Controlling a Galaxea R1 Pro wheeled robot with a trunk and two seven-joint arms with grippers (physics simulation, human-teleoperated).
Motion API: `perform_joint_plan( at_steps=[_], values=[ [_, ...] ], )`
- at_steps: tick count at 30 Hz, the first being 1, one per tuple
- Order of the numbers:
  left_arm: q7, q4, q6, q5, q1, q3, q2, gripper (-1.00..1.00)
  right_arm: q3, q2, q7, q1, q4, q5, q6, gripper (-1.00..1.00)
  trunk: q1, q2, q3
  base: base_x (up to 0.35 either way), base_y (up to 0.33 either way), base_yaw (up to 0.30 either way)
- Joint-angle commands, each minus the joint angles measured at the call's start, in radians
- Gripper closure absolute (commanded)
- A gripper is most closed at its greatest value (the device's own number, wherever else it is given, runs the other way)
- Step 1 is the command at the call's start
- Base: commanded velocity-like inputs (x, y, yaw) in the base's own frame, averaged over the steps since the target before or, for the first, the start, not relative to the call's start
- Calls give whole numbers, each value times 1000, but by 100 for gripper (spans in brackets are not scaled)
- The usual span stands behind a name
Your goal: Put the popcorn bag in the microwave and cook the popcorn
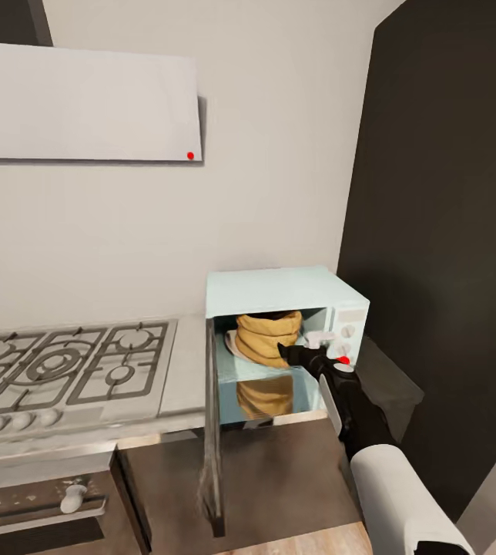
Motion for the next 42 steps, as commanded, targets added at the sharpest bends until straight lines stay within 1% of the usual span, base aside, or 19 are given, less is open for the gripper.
perform_joint_plan(
  at_steps=[1,6,11,18,23,42],
  values=[
    [1,1,-3,9,-1,-9,0,-100,-6,3,10,-1,-2,11,5,-100,1,-1,-1,276,0,0],
    [1,1,-3,9,-1,-9,0,-100,-5,4,12,-1,-1,9,5,-100,1,-1,-1,268,0,0],
    [1,1,-3,9,-1,-9,0,-100,-5,4,32,-1,0,8,5,-100,1,-1,-1,230,0,0],
    [-1,1,-6,8,-1,-9,1,-100,-5,4,38,-1,0,9,5,-100,1,-1,-1,26,0,0],
    [1,2,-5,10,-1,-9,-2,-100,-5,4,54,-1,0,9,6,-100,1,-1,-1,-277,0,0],
    [1,2,-5,10,-1,-9,-3,-100,-5,-4,53,-1,0,14,9,-100,1,-1,-1,-345,0,0]
  ],
)
